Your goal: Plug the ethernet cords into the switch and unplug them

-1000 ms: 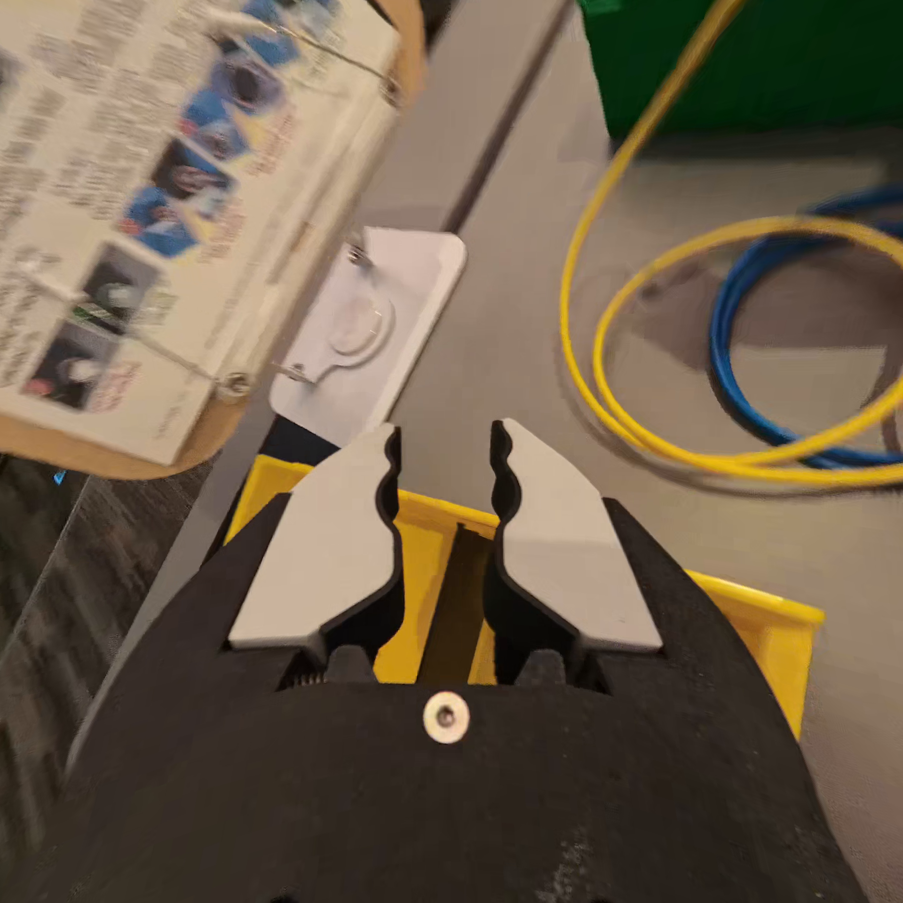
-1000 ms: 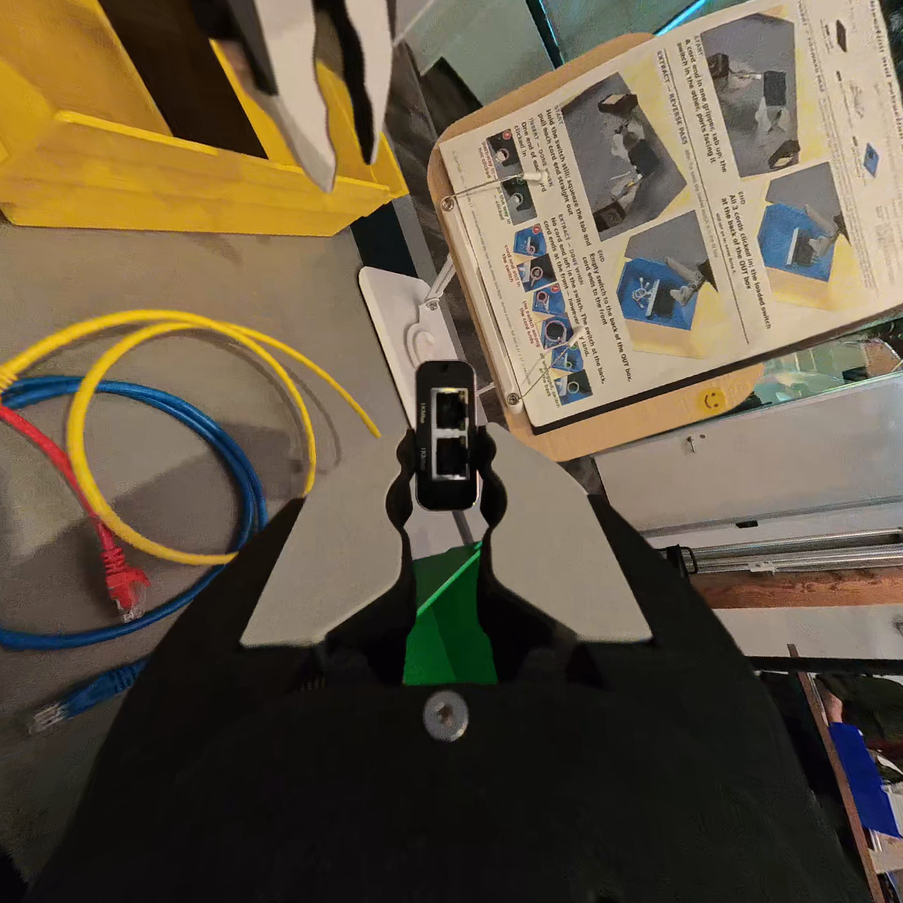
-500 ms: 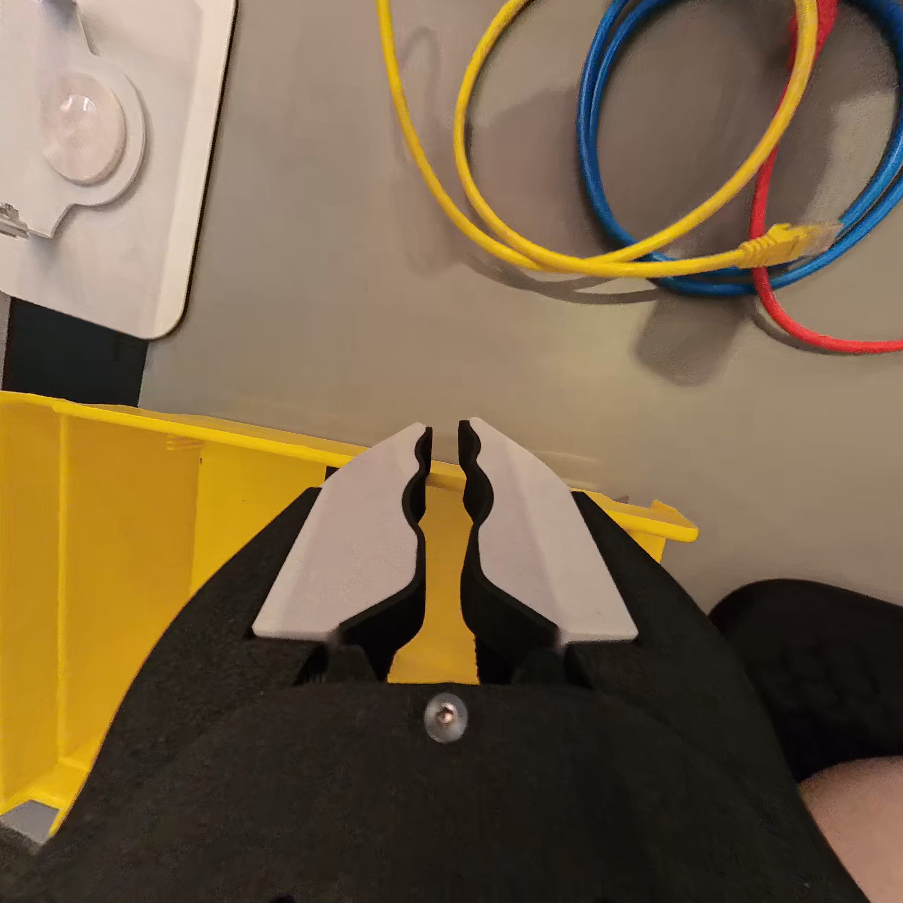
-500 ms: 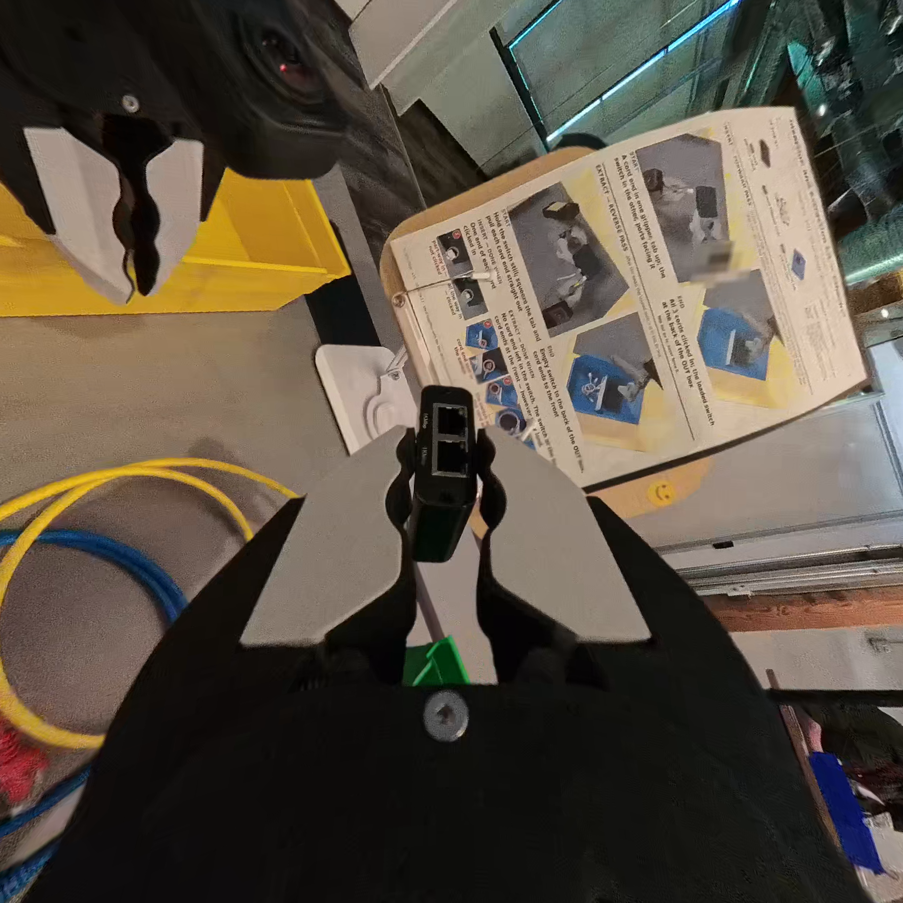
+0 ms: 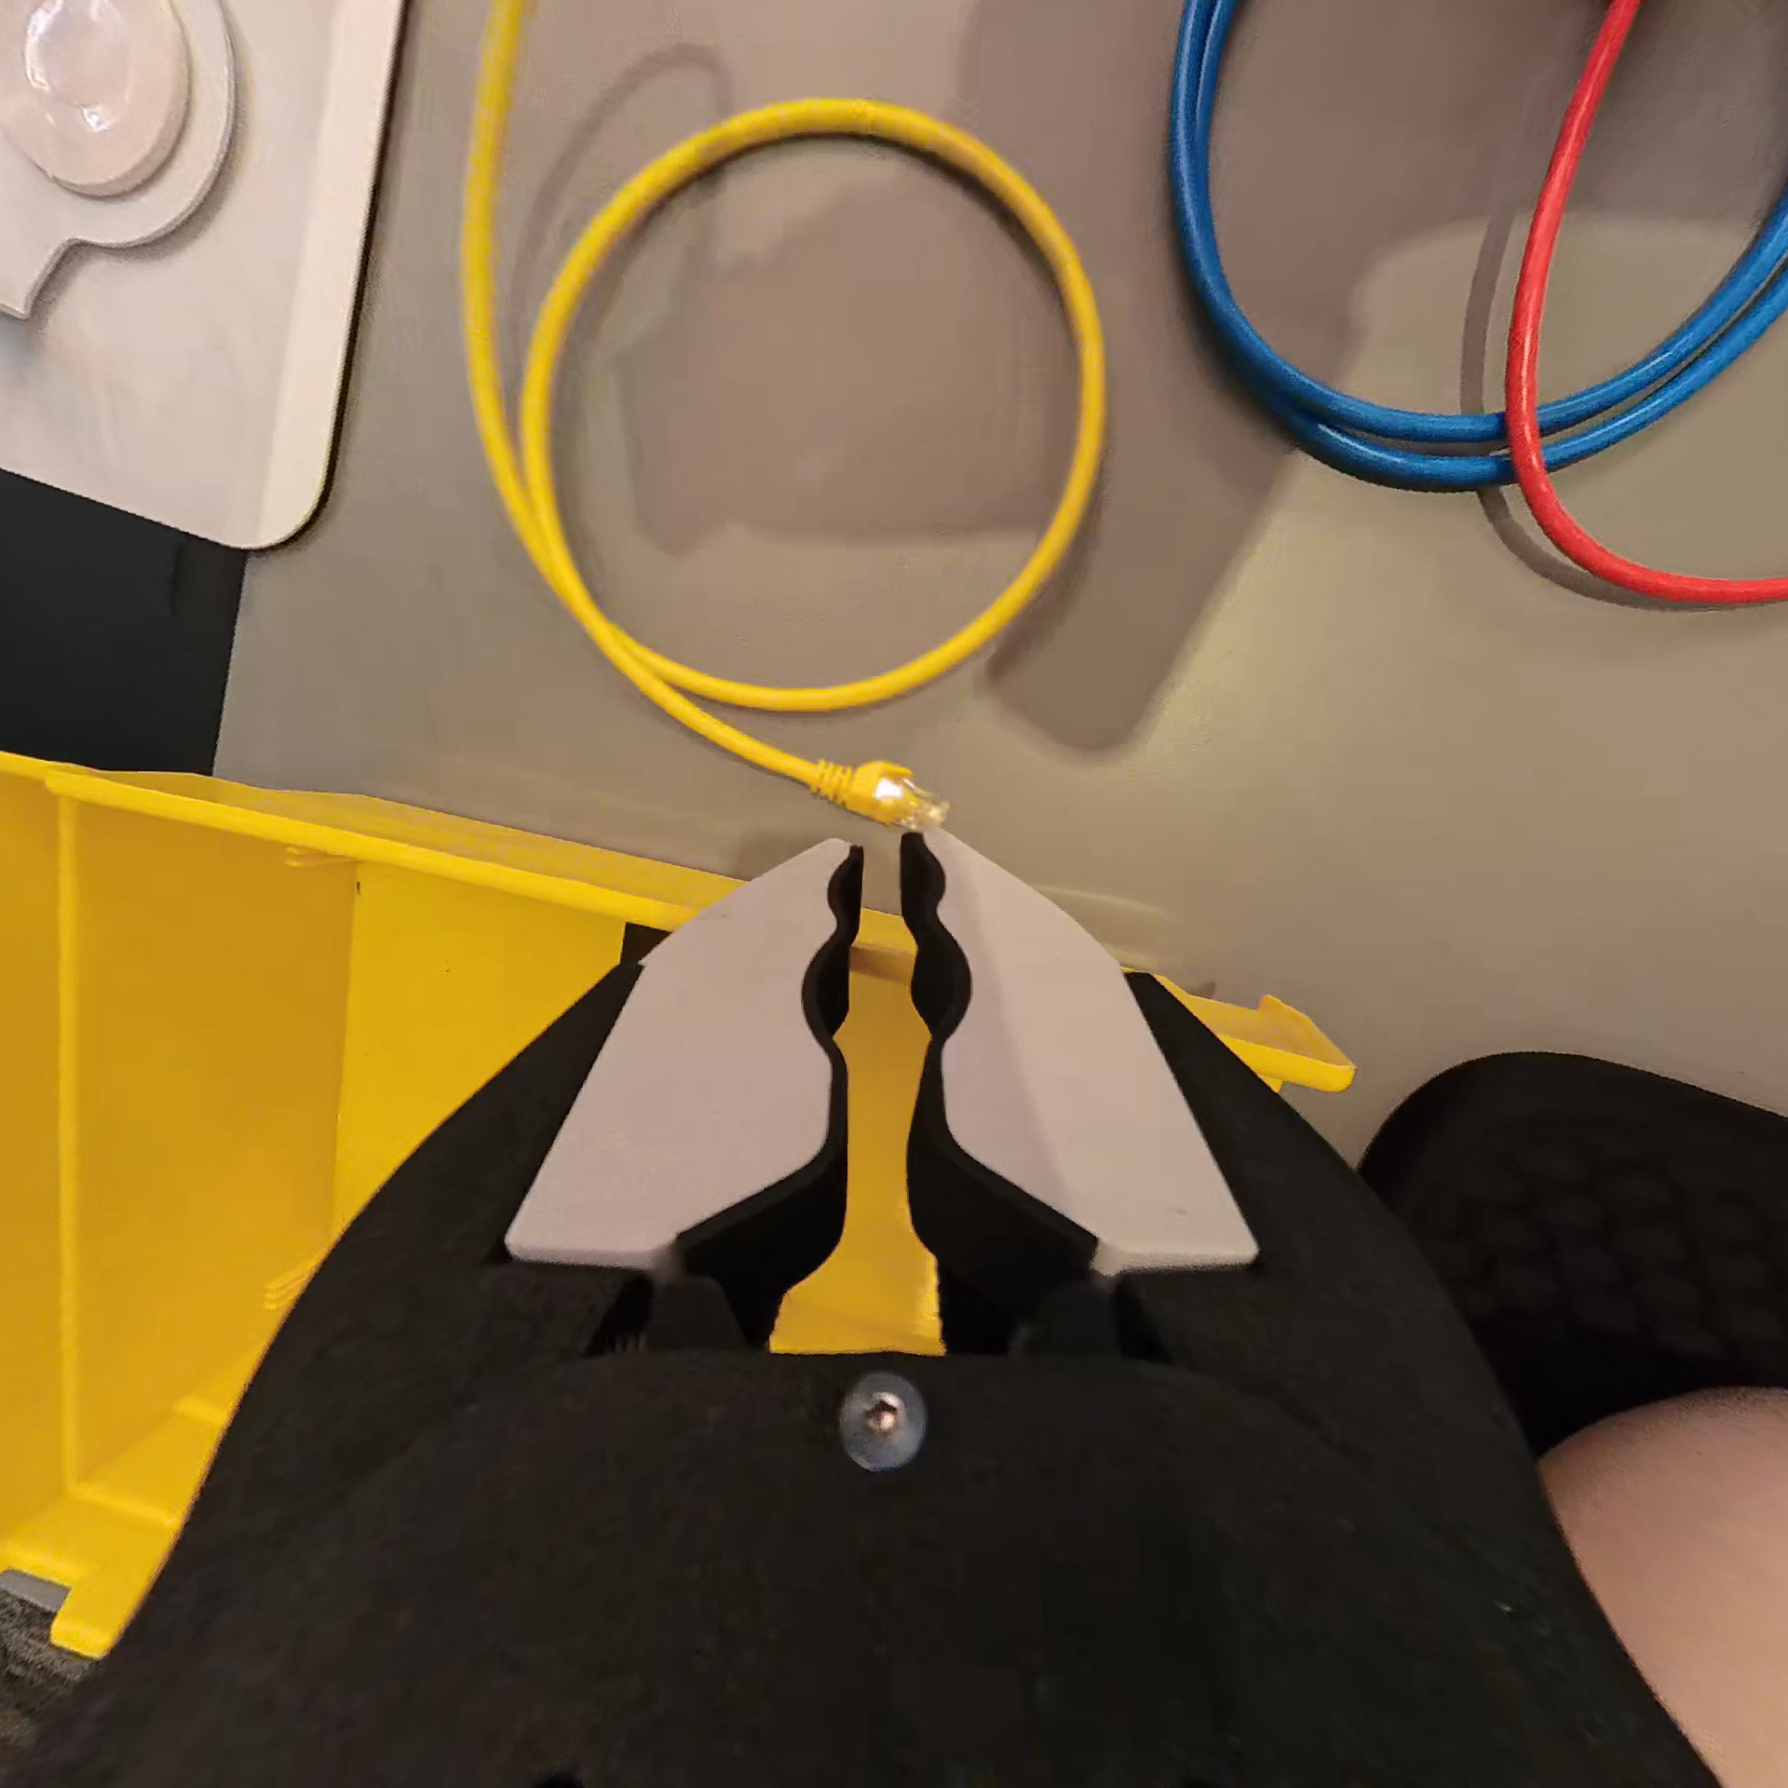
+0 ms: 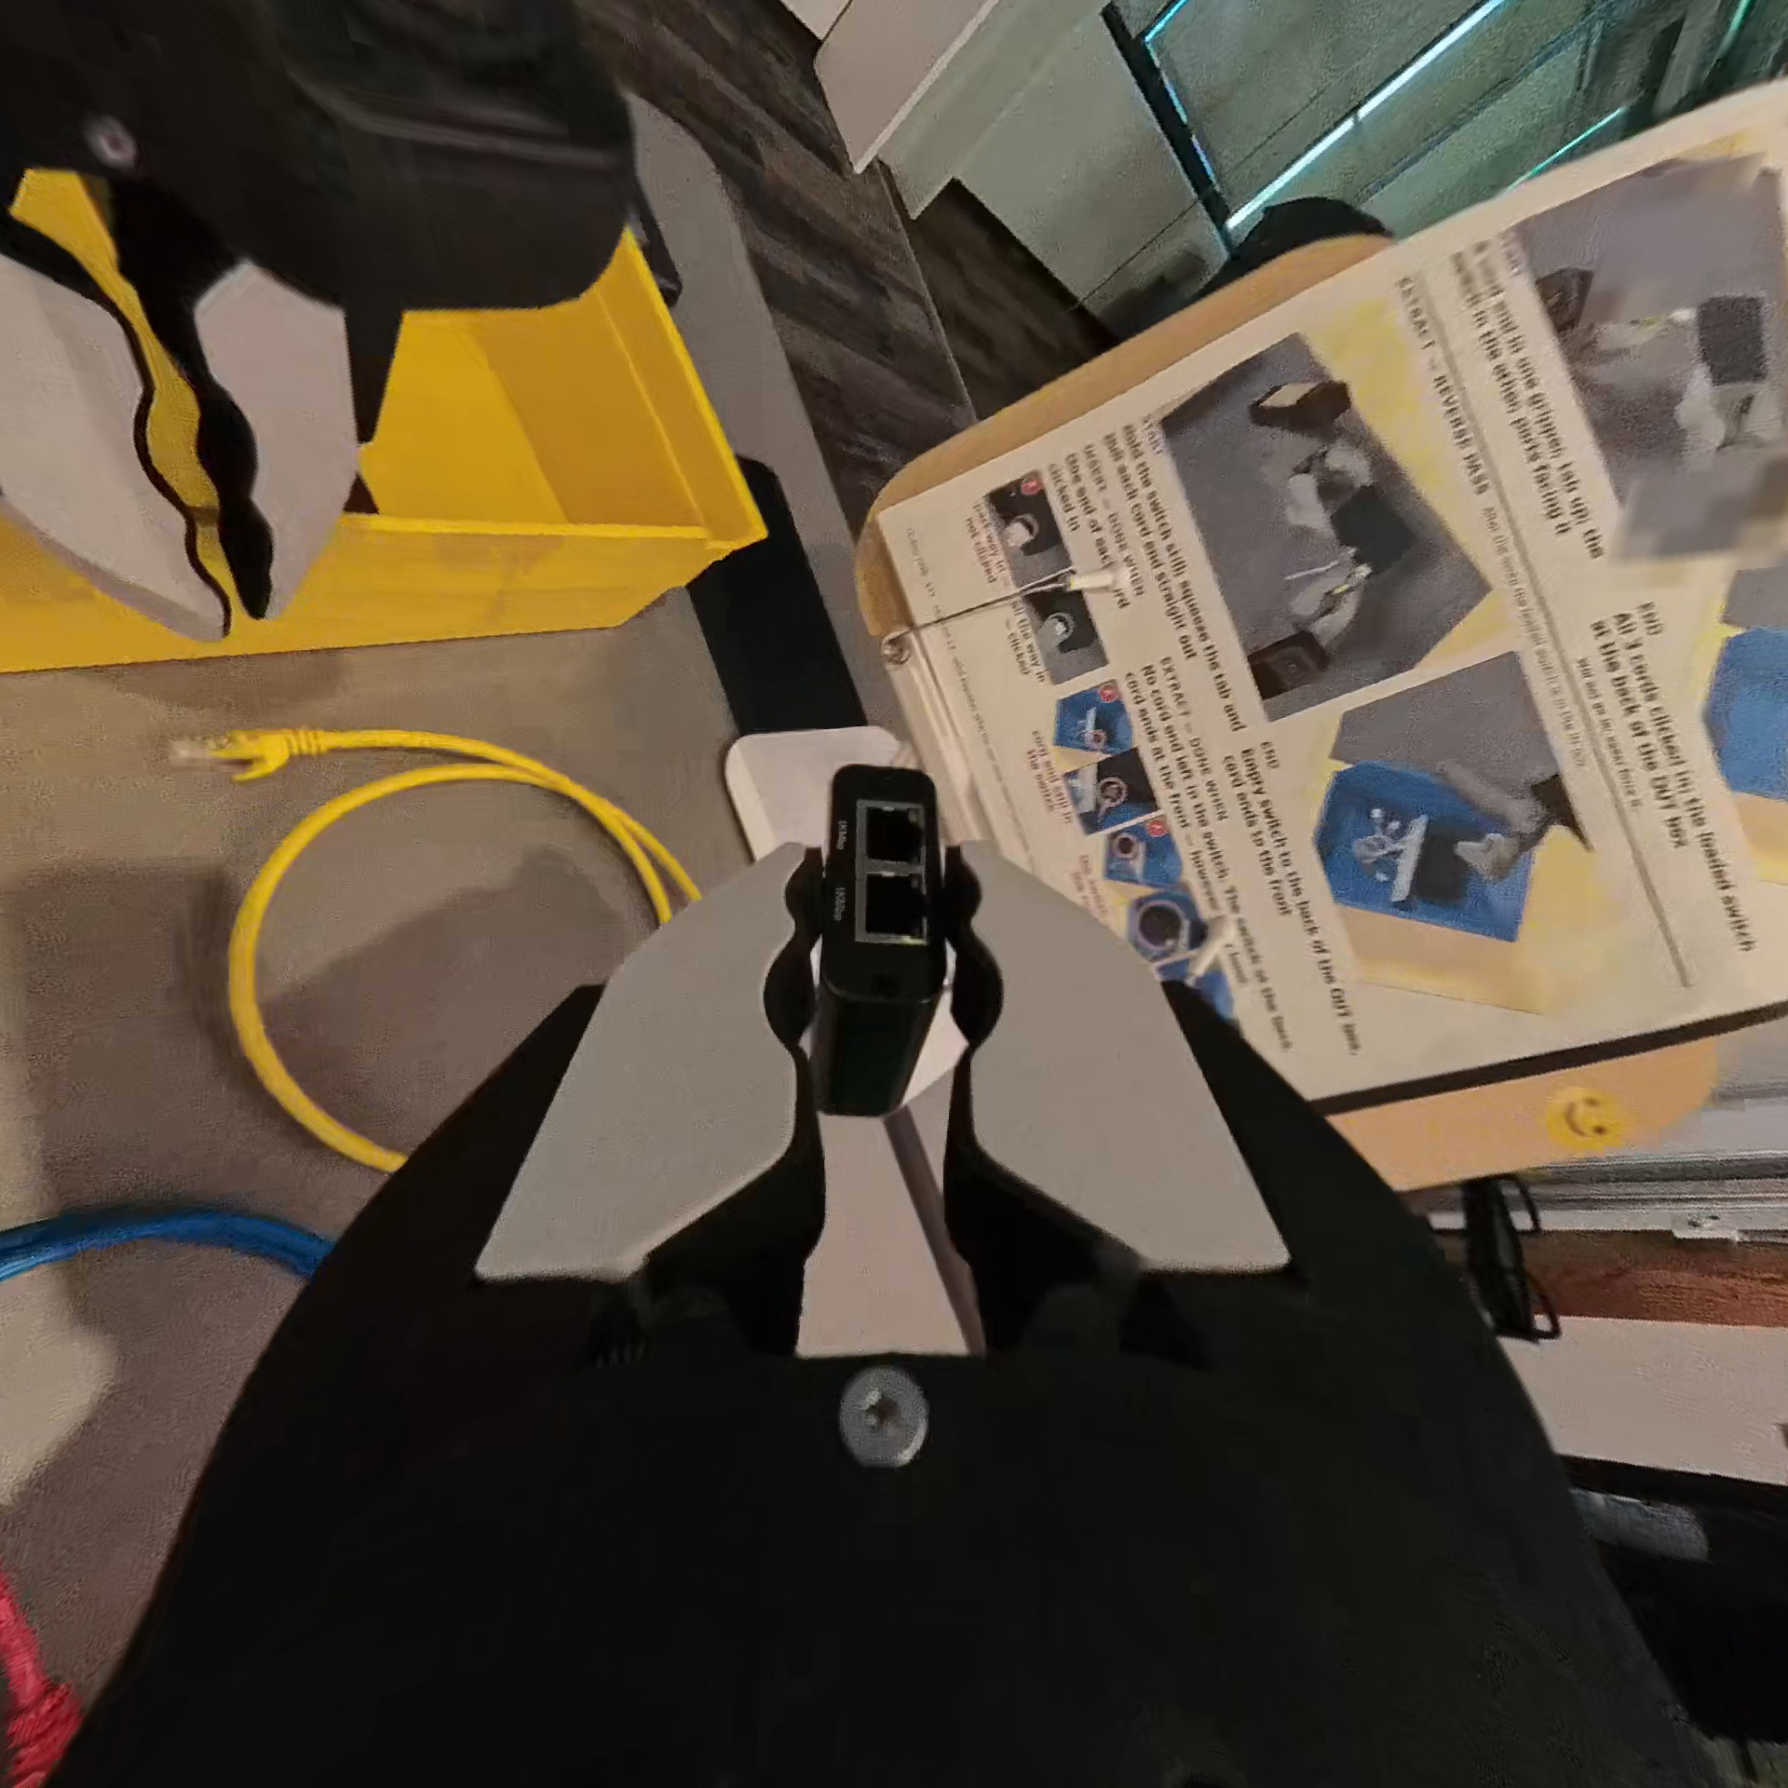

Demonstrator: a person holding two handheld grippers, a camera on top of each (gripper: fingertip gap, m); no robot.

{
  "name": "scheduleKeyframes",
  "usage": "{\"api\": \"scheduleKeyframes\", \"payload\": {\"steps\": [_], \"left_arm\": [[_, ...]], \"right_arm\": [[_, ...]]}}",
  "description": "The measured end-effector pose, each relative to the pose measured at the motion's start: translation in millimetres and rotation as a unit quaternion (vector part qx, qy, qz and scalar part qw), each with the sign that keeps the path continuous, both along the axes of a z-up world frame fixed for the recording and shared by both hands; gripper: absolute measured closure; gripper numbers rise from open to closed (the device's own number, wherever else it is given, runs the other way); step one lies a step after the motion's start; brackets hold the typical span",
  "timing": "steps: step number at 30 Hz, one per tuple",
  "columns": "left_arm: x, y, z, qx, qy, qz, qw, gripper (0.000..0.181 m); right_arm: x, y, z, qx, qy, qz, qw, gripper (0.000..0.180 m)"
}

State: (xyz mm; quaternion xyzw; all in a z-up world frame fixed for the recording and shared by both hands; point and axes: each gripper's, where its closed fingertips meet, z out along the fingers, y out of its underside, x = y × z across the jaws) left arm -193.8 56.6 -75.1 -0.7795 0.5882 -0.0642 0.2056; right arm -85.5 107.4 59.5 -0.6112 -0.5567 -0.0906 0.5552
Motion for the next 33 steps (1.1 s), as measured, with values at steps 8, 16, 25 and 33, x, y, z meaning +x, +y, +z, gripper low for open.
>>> {"api": "scheduleKeyframes", "payload": {"steps": [8,16,25,33], "left_arm": [[-15.2,-10.3,-1.6,-0.029,0.036,0.019,0.999,0.162],[-28.1,-10.6,30.8,0.038,0.032,0.048,0.998,0.152],[-35.4,-10.9,79.7,0.152,-0.026,0.05,0.987,0.151],[5.2,-37.2,113.8,0.209,-0.09,-0.036,0.973,0.142]], "right_arm": [[-20.9,8.7,-92.7,0.004,-0.039,-0.026,0.999,0.155],[-56.1,-12.2,-164.1,0.082,-0.183,-0.017,0.98,0.179],[-31.7,-41.7,-129.2,-0.02,-0.024,-0.047,0.998,0.168],[47.3,-162.9,-122.5,-0.285,0.103,-0.013,0.953,0.143]]}}
